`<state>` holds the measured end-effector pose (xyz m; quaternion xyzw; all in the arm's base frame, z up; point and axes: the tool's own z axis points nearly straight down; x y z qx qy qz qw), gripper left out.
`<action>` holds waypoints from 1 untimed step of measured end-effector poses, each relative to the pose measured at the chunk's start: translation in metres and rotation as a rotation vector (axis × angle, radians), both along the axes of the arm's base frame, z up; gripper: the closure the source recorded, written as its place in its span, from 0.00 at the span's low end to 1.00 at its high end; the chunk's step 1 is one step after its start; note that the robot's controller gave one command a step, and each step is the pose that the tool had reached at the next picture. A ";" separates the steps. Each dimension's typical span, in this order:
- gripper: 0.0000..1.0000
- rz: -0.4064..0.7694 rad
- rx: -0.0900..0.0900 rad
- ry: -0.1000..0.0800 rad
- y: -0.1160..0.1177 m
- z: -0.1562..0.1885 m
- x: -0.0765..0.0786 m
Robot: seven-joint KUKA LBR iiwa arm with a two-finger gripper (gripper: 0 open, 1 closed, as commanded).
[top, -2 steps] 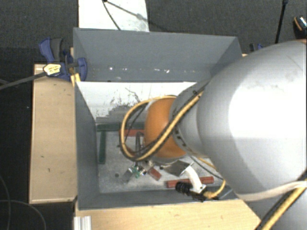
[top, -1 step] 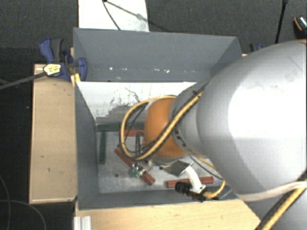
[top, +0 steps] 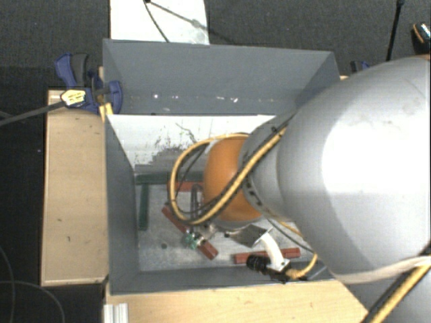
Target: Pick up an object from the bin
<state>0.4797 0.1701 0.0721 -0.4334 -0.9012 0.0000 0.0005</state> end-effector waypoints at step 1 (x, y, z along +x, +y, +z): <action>1.00 0.004 0.002 -0.008 0.000 0.125 0.002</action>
Offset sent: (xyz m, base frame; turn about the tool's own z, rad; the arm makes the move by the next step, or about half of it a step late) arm 0.0001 -0.0001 0.1203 0.0000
